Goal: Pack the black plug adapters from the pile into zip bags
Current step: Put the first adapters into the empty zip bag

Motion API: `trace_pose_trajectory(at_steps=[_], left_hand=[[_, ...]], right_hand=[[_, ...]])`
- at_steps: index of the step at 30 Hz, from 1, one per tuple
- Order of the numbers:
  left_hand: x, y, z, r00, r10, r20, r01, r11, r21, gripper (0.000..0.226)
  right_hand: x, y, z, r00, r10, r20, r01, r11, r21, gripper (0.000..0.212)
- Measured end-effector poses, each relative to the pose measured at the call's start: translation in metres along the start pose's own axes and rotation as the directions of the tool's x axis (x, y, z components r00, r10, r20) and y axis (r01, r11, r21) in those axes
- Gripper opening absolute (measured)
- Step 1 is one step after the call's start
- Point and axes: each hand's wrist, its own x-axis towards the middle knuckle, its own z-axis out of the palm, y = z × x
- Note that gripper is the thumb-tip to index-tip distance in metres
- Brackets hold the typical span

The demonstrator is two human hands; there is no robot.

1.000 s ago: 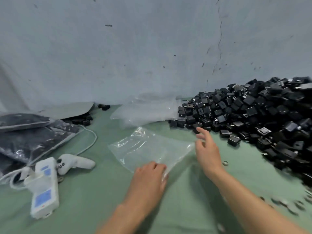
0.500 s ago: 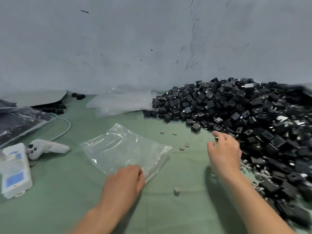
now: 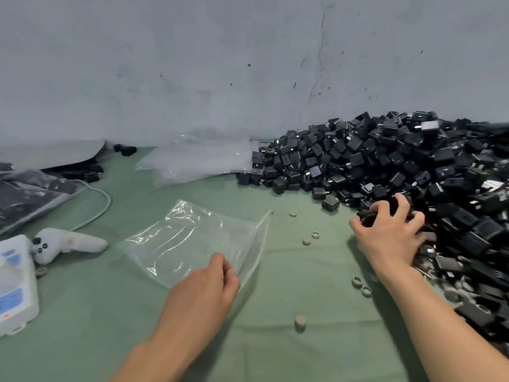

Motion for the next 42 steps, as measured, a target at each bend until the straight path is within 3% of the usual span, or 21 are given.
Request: trace_pose_trajectory(at_steps=[3,6,10,13,18,21,24,28,31,34,39,42], left_hand=[[0.001,-0.010,-0.007,0.995,0.066,0.081,-0.067,0.998,0.014,0.015],[-0.001,-0.015,-0.013,0.977,0.142,0.157,-0.151,0.987,0.050,0.015],[-0.004,-0.022,-0.019,0.965,0.182,0.191,-0.204,0.974,0.103,0.012],[-0.007,-0.032,-0.024,0.939,0.233,0.252,-0.271,0.954,0.128,0.004],[-0.012,-0.050,-0.023,0.883,0.335,0.328,-0.368,0.929,0.040,0.042],[-0.013,-0.057,-0.020,0.866,0.417,0.275,-0.443,0.896,0.038,0.027],[-0.006,-0.068,-0.021,0.866,0.473,0.166,-0.496,0.856,0.149,0.015],[0.007,-0.086,-0.016,0.930,0.366,0.029,-0.366,0.918,0.152,0.021],[0.021,-0.090,-0.012,0.986,0.152,-0.075,-0.144,0.984,0.101,0.030],[0.029,-0.092,-0.006,0.990,-0.012,-0.143,0.018,0.999,0.037,0.045],[0.029,-0.080,-0.005,0.979,-0.005,-0.202,0.009,1.000,0.020,0.041],[0.029,-0.073,-0.007,0.974,-0.003,-0.227,-0.001,1.000,-0.018,0.039]], right_hand=[[-0.015,-0.010,0.003,0.985,-0.142,0.096,0.142,0.990,0.002,0.043],[-0.027,-0.018,0.004,0.919,-0.330,0.216,0.333,0.943,0.022,0.042],[-0.035,-0.027,0.002,0.844,-0.423,0.329,0.413,0.905,0.105,0.035],[-0.043,-0.032,0.000,0.812,-0.473,0.343,0.454,0.880,0.139,0.027],[-0.061,-0.039,-0.004,0.770,-0.543,0.335,0.518,0.839,0.167,0.021],[-0.064,-0.041,-0.009,0.768,-0.559,0.314,0.520,0.829,0.205,0.029],[-0.065,-0.041,-0.014,0.814,-0.535,0.228,0.485,0.841,0.240,0.033],[-0.062,-0.042,-0.017,0.905,-0.411,0.107,0.385,0.900,0.202,0.046],[-0.056,-0.048,-0.011,0.888,-0.347,0.301,0.320,0.938,0.135,0.061],[-0.049,-0.056,-0.009,0.837,-0.311,0.450,0.272,0.950,0.151,0.063],[-0.056,-0.060,-0.008,0.819,-0.377,0.433,0.365,0.924,0.115,0.041],[-0.058,-0.062,-0.009,0.824,-0.391,0.411,0.374,0.919,0.124,0.052]])
